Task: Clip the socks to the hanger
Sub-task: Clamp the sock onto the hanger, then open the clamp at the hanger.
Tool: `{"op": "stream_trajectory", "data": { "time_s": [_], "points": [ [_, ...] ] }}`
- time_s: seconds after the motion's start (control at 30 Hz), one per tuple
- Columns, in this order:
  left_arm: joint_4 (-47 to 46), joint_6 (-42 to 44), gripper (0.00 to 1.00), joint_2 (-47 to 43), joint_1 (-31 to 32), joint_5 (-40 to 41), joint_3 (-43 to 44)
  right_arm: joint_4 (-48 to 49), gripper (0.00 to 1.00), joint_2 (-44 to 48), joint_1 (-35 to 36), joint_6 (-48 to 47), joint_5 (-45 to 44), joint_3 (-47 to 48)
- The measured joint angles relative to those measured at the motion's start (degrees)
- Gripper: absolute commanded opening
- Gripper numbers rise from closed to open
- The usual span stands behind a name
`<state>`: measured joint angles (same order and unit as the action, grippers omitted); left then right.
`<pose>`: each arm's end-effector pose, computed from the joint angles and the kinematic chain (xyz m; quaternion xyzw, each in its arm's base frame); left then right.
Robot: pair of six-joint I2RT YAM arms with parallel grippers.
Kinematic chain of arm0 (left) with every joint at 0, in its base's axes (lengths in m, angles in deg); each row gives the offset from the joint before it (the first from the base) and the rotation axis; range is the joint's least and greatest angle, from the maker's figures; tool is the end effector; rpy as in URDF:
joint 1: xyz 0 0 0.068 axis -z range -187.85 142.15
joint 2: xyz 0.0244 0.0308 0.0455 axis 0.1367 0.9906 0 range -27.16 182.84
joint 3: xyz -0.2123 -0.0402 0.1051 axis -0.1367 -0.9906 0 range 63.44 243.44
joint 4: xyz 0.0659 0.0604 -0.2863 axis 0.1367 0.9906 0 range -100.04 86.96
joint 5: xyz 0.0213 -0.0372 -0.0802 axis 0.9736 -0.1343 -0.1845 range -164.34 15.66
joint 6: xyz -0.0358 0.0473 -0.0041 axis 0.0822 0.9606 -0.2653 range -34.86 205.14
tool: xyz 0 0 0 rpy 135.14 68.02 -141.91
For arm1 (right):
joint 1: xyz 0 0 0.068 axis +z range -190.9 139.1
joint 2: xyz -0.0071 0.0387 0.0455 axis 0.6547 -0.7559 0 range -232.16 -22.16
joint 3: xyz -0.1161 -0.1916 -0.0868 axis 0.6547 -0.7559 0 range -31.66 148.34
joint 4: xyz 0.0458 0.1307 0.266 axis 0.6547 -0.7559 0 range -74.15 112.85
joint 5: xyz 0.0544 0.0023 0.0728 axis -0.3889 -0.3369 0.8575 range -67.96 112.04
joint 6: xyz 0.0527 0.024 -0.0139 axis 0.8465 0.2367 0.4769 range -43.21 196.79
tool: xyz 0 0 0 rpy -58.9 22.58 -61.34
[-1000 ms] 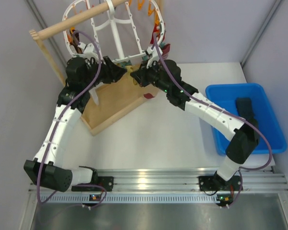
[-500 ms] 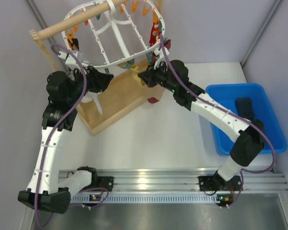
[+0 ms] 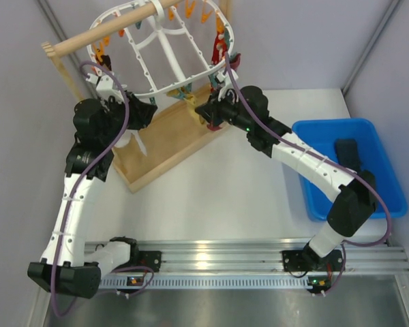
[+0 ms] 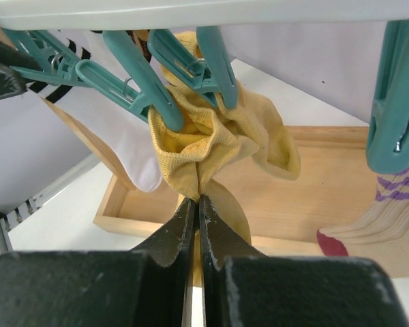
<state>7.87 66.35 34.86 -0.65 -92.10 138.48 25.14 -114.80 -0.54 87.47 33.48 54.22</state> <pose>0.2879 -0.0499 0.4299 0.0304 0.7346 -0.2611 0.6255 0.3280 0.2901 0.3603 -0.2525 0.6889 0.3571 0.5782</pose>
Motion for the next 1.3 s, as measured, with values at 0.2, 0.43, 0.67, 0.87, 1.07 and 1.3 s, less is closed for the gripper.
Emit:
{"op": "stream_trajectory", "data": {
  "time_s": [0.2,0.43,0.67,0.87,1.07,1.3],
  "points": [
    [-1.55,0.50,0.31,1.40,0.00,-1.46,-0.02,-0.15,0.09,0.02,-0.04,-1.79,3.17,-0.09],
    [-3.34,0.70,0.11,2.29,0.00,-2.84,-0.02,-0.17,0.32,1.53,-0.07,-4.52,9.31,-2.82],
    [-3.39,0.68,0.02,2.89,0.00,-3.52,-0.02,4.61,0.36,4.48,0.04,-6.21,14.88,-5.53],
    [-3.34,0.68,0.00,2.89,0.00,-3.80,-0.02,8.57,0.40,3.93,3.17,-10.60,17.18,-2.95],
    [-2.91,0.70,0.00,2.86,0.00,-3.82,0.09,12.85,0.43,0.33,8.81,-17.38,16.02,1.01],
    [-1.16,0.74,0.00,2.56,0.00,-3.80,1.09,16.22,0.39,-5.62,10.03,-23.82,10.82,1.57]
  ]
}}
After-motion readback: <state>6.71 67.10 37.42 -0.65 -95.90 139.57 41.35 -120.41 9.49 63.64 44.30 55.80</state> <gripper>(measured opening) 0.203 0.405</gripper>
